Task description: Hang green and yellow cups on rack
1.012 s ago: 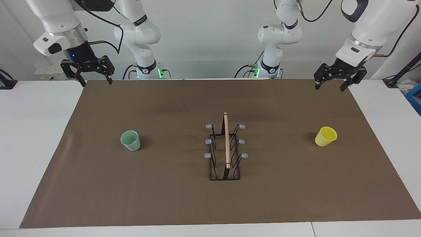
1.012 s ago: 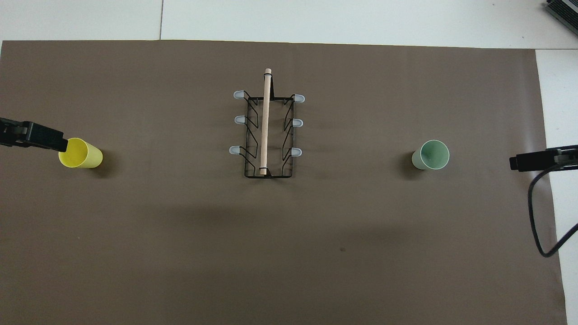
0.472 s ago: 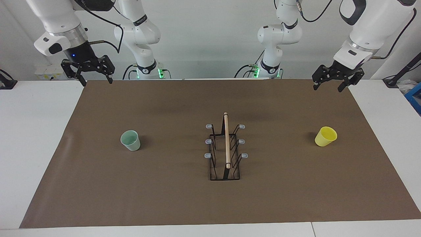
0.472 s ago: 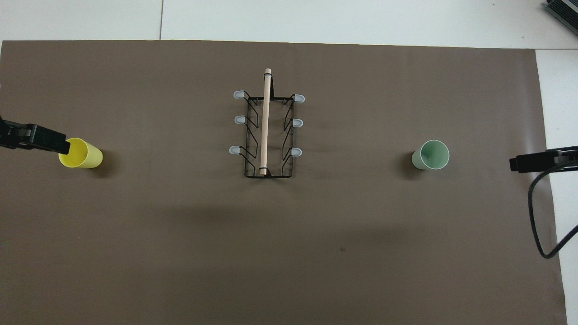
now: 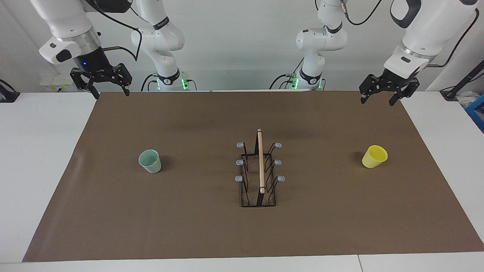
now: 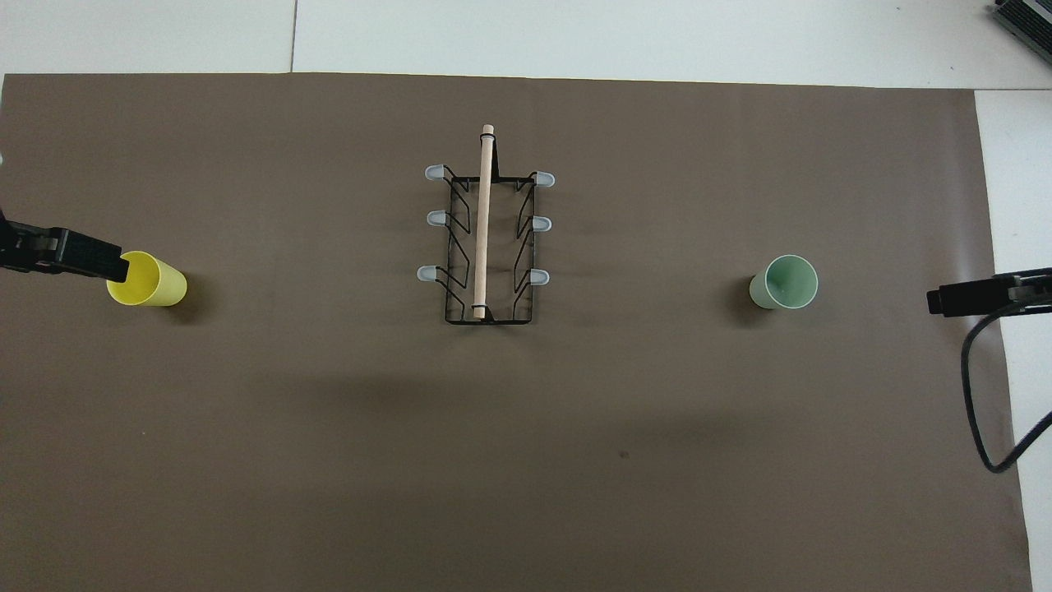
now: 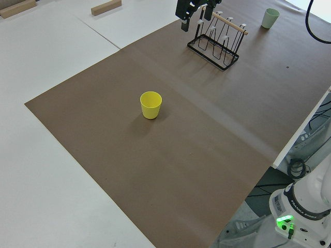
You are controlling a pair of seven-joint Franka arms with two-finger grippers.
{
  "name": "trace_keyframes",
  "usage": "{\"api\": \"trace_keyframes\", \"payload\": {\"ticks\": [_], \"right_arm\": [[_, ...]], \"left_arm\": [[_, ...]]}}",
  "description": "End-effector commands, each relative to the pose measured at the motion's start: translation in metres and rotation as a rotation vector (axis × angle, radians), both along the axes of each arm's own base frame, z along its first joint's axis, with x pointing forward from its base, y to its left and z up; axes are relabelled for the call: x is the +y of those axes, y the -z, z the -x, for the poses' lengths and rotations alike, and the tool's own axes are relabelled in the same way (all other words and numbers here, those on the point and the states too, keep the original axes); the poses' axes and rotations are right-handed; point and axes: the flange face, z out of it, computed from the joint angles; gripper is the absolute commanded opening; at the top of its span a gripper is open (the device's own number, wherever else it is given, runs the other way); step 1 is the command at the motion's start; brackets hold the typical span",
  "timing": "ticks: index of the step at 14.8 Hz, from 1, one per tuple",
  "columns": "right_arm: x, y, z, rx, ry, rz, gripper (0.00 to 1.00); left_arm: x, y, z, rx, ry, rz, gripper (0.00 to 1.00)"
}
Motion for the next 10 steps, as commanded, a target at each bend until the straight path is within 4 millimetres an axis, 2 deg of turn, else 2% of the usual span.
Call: {"api": "trace_keyframes", "payload": {"ticks": [1, 4, 6, 8, 10], "right_arm": [[-0.002, -0.001, 0.009, 0.001, -0.008, 0.022, 1.0], [-0.002, -0.001, 0.009, 0.001, -0.006, 0.021, 1.0], [-0.002, -0.001, 0.008, -0.001, -0.006, 0.022, 1.0], [-0.002, -0.002, 0.008, -0.002, -0.008, 0.022, 1.0], [-0.002, -0.002, 0.008, -0.004, -0.008, 0.02, 1.0]], "left_arm": [[0.0, -0.004, 0.003, -0.022, -0.001, -0.017, 1.0], [-0.002, -0.003, 0.001, -0.017, 0.0, -0.016, 1.0], [-0.002, 0.007, -0.006, 0.006, -0.001, -0.014, 1.0], [0.011, 0.015, -0.018, 0.017, -0.028, -0.012, 1.0], [0.025, 0.027, -0.04, 0.021, -0.068, -0.015, 1.0]]}}
